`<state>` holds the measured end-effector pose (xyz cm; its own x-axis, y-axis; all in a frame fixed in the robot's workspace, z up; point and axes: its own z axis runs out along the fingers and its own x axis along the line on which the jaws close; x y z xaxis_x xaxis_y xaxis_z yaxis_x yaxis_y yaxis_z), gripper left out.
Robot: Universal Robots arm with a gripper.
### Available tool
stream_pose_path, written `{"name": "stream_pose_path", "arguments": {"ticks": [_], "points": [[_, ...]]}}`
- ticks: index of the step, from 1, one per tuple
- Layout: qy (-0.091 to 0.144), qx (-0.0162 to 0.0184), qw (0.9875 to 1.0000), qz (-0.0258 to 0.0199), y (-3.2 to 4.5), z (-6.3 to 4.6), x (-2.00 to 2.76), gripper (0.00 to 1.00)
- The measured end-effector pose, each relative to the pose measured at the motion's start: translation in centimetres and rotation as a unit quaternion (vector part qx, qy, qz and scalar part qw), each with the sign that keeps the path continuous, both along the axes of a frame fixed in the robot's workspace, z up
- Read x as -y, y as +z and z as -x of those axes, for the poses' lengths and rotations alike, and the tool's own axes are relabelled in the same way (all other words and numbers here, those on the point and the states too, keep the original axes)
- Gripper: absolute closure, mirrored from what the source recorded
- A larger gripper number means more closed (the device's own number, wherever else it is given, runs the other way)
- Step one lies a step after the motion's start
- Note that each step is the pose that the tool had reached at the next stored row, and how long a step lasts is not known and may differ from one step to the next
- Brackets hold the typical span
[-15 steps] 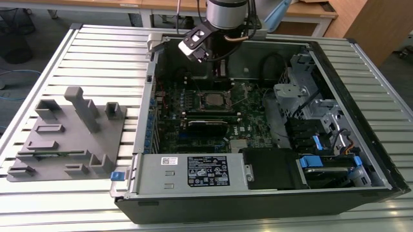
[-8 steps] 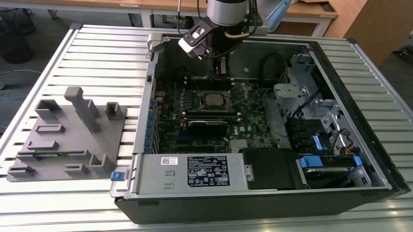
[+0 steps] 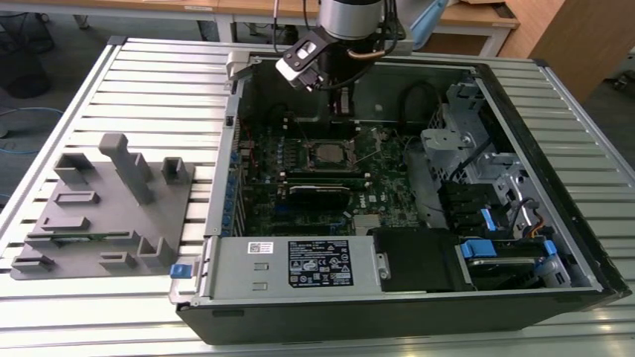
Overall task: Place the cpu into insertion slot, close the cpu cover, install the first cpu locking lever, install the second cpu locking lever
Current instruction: 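Close the cpu cover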
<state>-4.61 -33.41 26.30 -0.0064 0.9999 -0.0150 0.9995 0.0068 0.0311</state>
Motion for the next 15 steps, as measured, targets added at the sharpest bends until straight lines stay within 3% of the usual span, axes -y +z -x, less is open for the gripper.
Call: {"name": "stream_pose_path", "arguments": {"ticks": [15], "points": [[0.000,0.0001,1.0000,-0.0001,-0.01,-1.7,0.00,0.90]]}}
